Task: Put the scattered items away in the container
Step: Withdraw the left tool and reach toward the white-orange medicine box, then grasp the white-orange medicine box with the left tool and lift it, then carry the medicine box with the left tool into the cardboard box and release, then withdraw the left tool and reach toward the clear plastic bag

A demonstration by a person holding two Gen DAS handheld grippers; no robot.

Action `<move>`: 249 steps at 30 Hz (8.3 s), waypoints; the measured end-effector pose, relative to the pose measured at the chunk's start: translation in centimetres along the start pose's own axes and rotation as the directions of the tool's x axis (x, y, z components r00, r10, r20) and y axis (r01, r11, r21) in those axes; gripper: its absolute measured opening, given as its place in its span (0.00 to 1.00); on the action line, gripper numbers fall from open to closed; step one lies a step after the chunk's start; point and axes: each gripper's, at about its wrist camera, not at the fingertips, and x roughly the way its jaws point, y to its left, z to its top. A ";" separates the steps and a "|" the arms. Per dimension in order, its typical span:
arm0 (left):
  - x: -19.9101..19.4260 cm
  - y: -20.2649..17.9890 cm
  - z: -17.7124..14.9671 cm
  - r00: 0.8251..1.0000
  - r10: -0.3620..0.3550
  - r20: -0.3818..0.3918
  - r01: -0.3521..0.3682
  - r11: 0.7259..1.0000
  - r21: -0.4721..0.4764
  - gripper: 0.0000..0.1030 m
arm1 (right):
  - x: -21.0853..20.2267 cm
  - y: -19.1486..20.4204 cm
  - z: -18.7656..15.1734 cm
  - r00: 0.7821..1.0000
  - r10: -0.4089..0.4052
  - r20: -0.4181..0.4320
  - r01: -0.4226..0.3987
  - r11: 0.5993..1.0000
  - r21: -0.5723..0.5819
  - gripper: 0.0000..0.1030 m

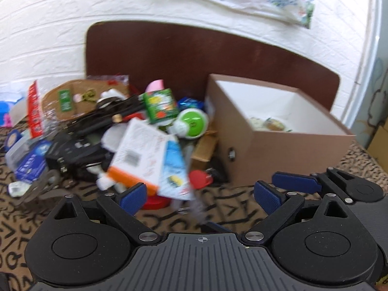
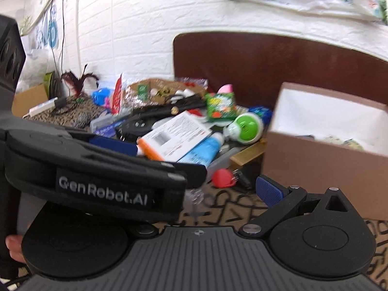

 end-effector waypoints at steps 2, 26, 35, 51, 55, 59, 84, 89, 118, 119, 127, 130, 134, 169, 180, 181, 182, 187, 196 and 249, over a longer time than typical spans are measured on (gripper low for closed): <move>0.2 0.9 0.2 1.000 0.011 -0.005 -0.011 1.000 -0.004 0.94 | 0.8 0.3 0.0 1.000 0.017 -0.008 -0.017 1.000 0.003 0.98; 6.5 7.3 4.0 0.993 0.046 -0.111 -0.046 0.999 0.006 0.58 | 10.4 1.7 1.9 0.995 0.079 -0.066 -0.082 0.996 -0.036 0.71; 7.7 8.9 4.4 0.992 0.042 -0.120 -0.043 0.999 -0.007 0.57 | 12.8 2.1 2.3 0.997 0.070 -0.038 -0.072 0.995 -0.062 0.77; 6.0 8.5 3.5 0.981 -0.061 -0.182 0.051 0.997 -0.058 0.26 | 11.4 3.4 2.1 0.981 0.192 -0.022 -0.194 0.975 -0.111 0.67; 4.9 7.1 1.7 0.979 -0.035 -0.201 0.031 0.999 -0.023 0.25 | 9.8 4.0 0.7 0.978 0.205 -0.042 -0.209 0.971 -0.114 0.66; 3.7 6.1 0.4 0.974 -0.051 -0.222 0.046 0.999 -0.026 0.25 | 7.8 4.3 -0.4 0.977 0.204 -0.056 -0.208 0.973 -0.095 0.66; 0.8 8.0 -2.7 0.964 0.008 -0.266 -0.036 0.994 -0.101 0.74 | 3.4 5.8 -4.1 0.968 0.219 -0.122 -0.230 0.970 -0.084 0.79; 2.0 8.8 -2.2 0.961 -0.055 -0.272 0.026 0.993 -0.111 0.64 | 4.3 6.5 -4.4 0.971 0.185 -0.150 -0.212 0.960 -0.184 0.75; -2.0 2.6 1.3 0.984 -0.077 -0.159 0.083 0.996 0.026 0.53 | -1.3 3.6 -1.5 0.986 0.160 -0.054 -0.167 0.973 -0.158 0.67; -2.3 2.0 1.9 0.987 -0.081 -0.140 0.087 0.995 0.038 0.53 | -1.9 3.3 -1.0 0.988 0.152 -0.036 -0.156 0.975 -0.161 0.67; -1.7 -3.0 7.9 0.988 -0.154 -0.030 0.156 0.982 0.103 0.53 | -5.2 -1.5 3.5 0.995 0.057 0.081 -0.042 0.984 -0.175 0.67; -0.7 -5.1 10.3 0.984 -0.179 0.010 0.176 0.976 0.129 0.53 | -5.7 -3.6 5.4 0.994 0.013 0.105 0.006 0.984 -0.179 0.67; 1.4 -7.8 13.0 0.980 -0.198 0.030 0.191 0.968 0.164 0.54 | -5.2 -7.0 7.4 0.993 -0.037 0.109 0.057 0.980 -0.190 0.67; 18.6 -9.0 14.5 0.949 -0.262 -0.178 0.278 0.958 0.072 0.86 | 7.5 -18.0 8.5 0.981 -0.016 -0.192 -0.004 0.995 -0.103 0.89; 15.1 -9.1 13.5 0.979 -0.174 -0.108 0.186 0.976 0.115 1.00 | 5.6 -17.4 8.0 0.979 -0.052 -0.196 0.053 0.999 -0.003 0.99; 15.0 -9.0 13.3 0.979 -0.174 -0.109 0.186 0.976 0.110 1.00 | 5.4 -17.3 8.0 0.979 -0.053 -0.198 0.055 0.998 0.007 0.99; 14.7 -8.9 13.2 0.979 -0.171 -0.110 0.183 0.977 0.107 1.00 | 5.2 -17.2 7.9 0.978 -0.054 -0.201 0.058 0.998 0.012 0.99; 13.6 -8.8 12.8 0.982 -0.158 -0.104 0.169 0.980 0.110 1.00 | 4.0 -16.8 7.7 0.978 -0.074 -0.194 0.079 0.997 0.018 0.99; 11.3 -9.5 12.8 0.984 -0.159 -0.075 0.168 0.977 0.133 1.00 | 2.3 -16.0 7.9 0.980 -0.083 -0.179 0.089 0.996 0.023 1.00; 1.1 0.7 -4.4 0.990 -0.080 -0.115 0.069 0.993 -0.099 1.00 | -1.2 0.3 -4.1 0.998 -0.064 -0.025 0.064 0.998 -0.027 1.00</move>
